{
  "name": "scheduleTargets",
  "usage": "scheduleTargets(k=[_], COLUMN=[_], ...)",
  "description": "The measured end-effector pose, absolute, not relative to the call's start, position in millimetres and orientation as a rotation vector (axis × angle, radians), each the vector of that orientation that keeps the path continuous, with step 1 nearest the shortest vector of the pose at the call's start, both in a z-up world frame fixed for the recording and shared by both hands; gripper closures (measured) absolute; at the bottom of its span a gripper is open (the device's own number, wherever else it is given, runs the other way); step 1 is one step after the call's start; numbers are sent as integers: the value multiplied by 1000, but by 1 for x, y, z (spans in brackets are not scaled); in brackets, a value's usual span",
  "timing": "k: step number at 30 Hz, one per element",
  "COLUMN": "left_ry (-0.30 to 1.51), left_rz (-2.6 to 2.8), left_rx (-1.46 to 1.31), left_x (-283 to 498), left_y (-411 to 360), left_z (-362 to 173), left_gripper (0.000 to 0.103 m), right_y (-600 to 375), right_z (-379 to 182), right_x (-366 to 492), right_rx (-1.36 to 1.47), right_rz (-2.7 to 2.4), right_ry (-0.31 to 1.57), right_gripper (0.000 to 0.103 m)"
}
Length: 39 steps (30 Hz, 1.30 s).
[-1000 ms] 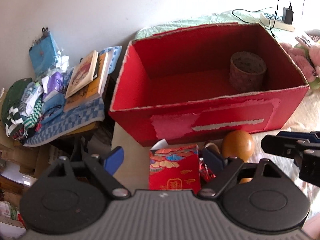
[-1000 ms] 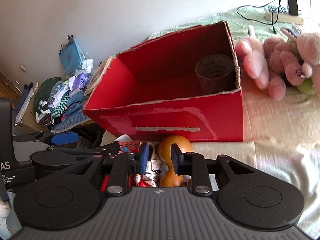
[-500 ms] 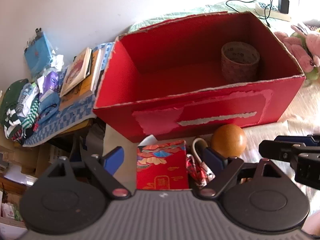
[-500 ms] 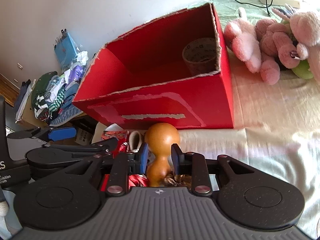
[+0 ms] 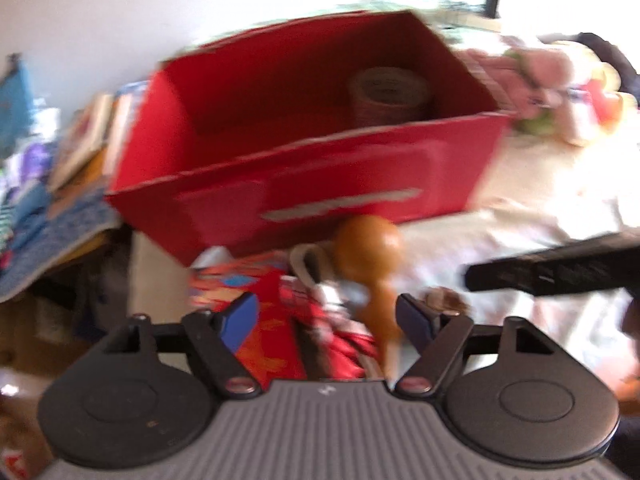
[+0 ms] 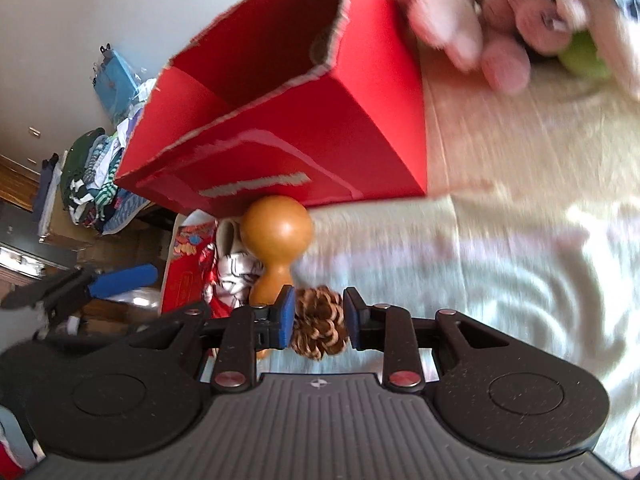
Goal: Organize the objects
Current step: 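Grasp the brown pine cone with the right gripper and lift it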
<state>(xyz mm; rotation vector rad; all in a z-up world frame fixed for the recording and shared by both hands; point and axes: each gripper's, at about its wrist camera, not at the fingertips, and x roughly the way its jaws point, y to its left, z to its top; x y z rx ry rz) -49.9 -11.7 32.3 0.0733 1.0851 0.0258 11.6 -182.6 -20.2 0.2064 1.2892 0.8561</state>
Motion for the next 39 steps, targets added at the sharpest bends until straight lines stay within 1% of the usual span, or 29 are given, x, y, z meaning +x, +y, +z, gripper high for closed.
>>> scheduleTargets(k=[1,2,3,6,7,10,13,15,16,18,21,23,26,29,31,36,39], left_ry=[1079,1074,1066,1071,1085,1114,1145,1159,1163,1176,1169,1163,1165,1145,1116,979,892], left_rz=[-13,-54,-90,-189,-210,-224,-219,-225,-226,-218,-214,-218,-238,-292,-372,-498,-543], left_rx=[64,58,50,14,6,14,2,-24,-30,-36,-48,-52,-44,-12,-14,52,36], left_x=[-54,-56,-59,-58,-56,-52,-47,-43,-42,-38,-38,-39,-38,-38,-38,-33,-24], left_y=[-14,-17,-21,-32,-36,-48,-52,-52,-52,-52,-50,-49,-50,-55,-60,-78,-74], left_z=[34,34,34,28,24,12,-2,-9,-12,-20,-25,-24,-22,-13,-2,35,59], left_gripper=[27,27,30,32,32,32,32,36,41,45,46,46,51,55,65,67,67], right_y=[-185,-187,-189,-191,-191,-191,-187,-185,-185,-185,-187,-188,-196,-210,-221,-240,-236], right_z=[-23,-26,-31,-39,-40,-43,-48,-51,-52,-55,-58,-57,-53,-38,-26,29,64], right_x=[14,16,18,23,23,25,25,24,25,27,30,29,30,32,34,40,45], right_rx=[223,241,262,318,325,313,313,315,325,347,367,354,365,372,391,364,314], right_rz=[862,864,867,883,891,895,909,925,930,932,937,944,929,897,877,837,830], right_ry=[1308,1326,1346,1403,1413,1423,1451,1463,1462,1465,1486,1484,1479,1439,1412,1249,1143], right_gripper=[67,67,67,66,66,62,62,62,62,65,69,70,70,70,70,70,70])
